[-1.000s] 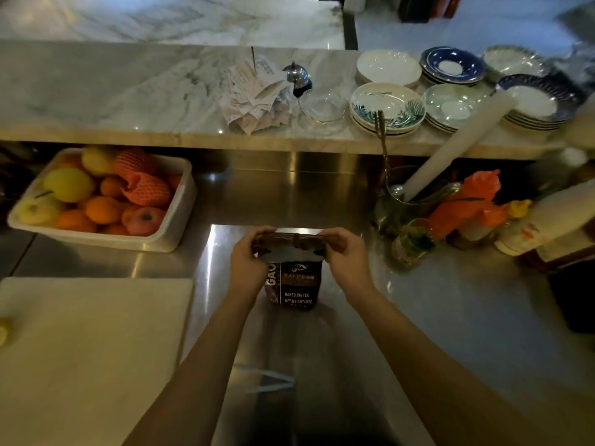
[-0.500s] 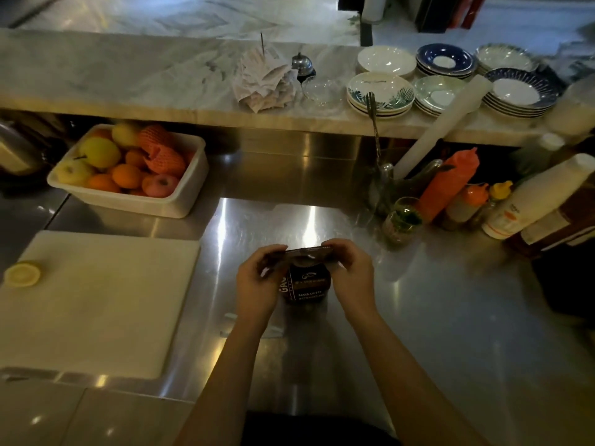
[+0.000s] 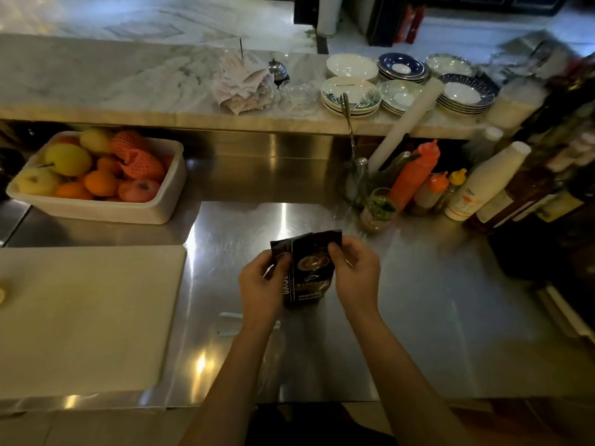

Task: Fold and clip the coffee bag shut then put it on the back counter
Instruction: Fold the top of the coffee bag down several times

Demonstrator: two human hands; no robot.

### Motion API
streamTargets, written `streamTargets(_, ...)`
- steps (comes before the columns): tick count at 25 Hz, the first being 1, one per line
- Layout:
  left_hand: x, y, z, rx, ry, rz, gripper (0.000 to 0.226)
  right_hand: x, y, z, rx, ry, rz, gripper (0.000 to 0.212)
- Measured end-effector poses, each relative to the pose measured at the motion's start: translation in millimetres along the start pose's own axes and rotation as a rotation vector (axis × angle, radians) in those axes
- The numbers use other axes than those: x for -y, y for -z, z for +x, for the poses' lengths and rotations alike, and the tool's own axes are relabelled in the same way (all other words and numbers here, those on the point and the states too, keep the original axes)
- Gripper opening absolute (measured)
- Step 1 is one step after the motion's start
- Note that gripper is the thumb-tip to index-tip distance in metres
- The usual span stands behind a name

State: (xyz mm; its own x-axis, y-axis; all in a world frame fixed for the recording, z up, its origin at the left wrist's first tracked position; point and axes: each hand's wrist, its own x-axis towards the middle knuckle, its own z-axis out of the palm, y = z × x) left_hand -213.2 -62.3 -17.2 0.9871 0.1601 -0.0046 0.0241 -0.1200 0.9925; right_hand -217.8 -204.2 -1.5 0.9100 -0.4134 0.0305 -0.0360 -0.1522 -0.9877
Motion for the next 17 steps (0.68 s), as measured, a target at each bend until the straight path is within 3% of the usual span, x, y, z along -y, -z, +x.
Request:
streamTargets(3,6.6,7.3,6.2,0.079,0.017,-0.02,0.028,-3.1,-5.7,-7.1,-0.021,-0.007,-0.062,0.011)
streamTargets(8,11.3,7.0,5.5,0.118,-0.022,-0.041,0.019,-7.9,-1.9,-16.1,-0.117,-0.005,-0.145,0.011)
streamTargets(12,1.2,10.4,5.9,0.187,-0.132,0.021,0.02,-5.5,8.5,-21.4,-0.063,0.02,-0.195,0.009)
streamTargets(17,-9.3,8.1,20.5,0.165,-0.233,0.164,0.009,5.2,11.8,-0.4,0.126,0.23,-0.323,0.011)
